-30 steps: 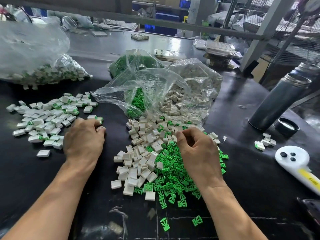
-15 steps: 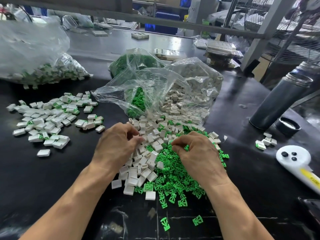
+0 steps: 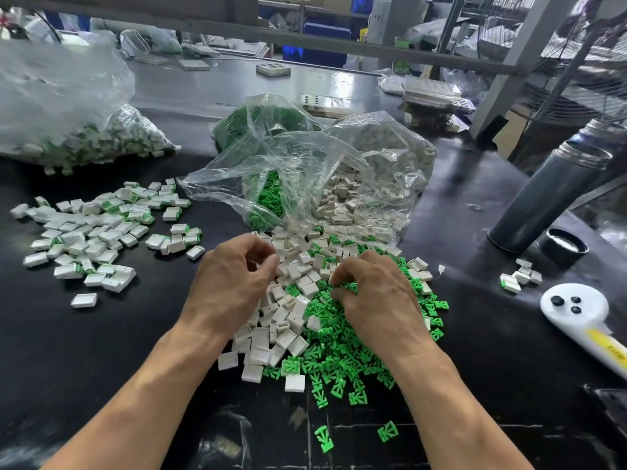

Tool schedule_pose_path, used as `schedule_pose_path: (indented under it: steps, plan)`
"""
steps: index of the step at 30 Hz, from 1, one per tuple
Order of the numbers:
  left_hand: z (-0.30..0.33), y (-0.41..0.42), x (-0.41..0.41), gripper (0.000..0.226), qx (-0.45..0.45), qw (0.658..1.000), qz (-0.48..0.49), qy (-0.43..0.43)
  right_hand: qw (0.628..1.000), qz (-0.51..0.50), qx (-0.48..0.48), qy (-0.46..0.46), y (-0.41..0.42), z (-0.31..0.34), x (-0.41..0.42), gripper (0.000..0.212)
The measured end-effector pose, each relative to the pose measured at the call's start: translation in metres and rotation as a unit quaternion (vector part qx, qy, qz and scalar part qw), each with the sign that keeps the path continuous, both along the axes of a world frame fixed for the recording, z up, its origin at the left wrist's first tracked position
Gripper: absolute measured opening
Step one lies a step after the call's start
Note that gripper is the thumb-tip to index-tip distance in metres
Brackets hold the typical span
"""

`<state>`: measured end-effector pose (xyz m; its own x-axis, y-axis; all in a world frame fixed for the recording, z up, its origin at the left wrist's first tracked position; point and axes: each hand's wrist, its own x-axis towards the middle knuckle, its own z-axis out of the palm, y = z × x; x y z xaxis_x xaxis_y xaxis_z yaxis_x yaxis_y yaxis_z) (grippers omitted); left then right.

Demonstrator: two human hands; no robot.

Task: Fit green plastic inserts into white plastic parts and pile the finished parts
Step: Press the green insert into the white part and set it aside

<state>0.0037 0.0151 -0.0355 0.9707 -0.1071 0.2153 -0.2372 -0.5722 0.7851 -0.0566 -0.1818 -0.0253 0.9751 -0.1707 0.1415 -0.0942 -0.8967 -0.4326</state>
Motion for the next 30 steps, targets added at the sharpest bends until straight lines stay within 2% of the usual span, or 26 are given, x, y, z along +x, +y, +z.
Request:
schedule_pose_path:
  steps: [3, 5, 7, 10, 13, 18, 27, 30]
  plan:
    - [0.004, -0.002, -0.005, 0.007, -0.102, 0.994, -0.028, 0.019, 1.0, 0.006, -0.006, -0.016, 0.0, 0.0, 0.0, 0.011]
    - [0.007, -0.006, -0.01, 0.01, -0.154, 0.985, -0.059, 0.042, 0.999, 0.002, 0.039, -0.037, 0.0, 0.0, -0.002, 0.011]
    - [0.009, -0.01, -0.013, 0.013, -0.182, 0.978, -0.084, 0.062, 0.986, -0.007, 0.155, -0.06, -0.001, 0.0, -0.003, 0.01]
    - [0.01, -0.016, -0.016, 0.015, -0.2, 0.971, -0.103, 0.078, 0.927, -0.003, 0.368, -0.078, 0.001, 0.002, -0.005, 0.013]
    - [0.01, -0.021, -0.019, 0.014, -0.221, 0.962, -0.127, 0.096, 0.87, 0.016, 0.48, -0.113, 0.004, 0.004, -0.005, 0.012]
    - [0.01, -0.024, -0.022, 0.017, -0.228, 0.956, -0.15, 0.109, 0.857, 0.03, 0.5, -0.126, 0.008, 0.004, -0.006, 0.012]
    - [0.013, -0.025, -0.025, 0.025, -0.237, 0.955, -0.149, 0.101, 0.885, 0.035, 0.439, -0.149, 0.011, 0.0, -0.006, 0.014]
    - [0.012, -0.024, -0.024, 0.018, -0.237, 0.956, -0.138, 0.101, 0.889, 0.043, 0.431, -0.148, 0.011, -0.001, -0.005, 0.014]
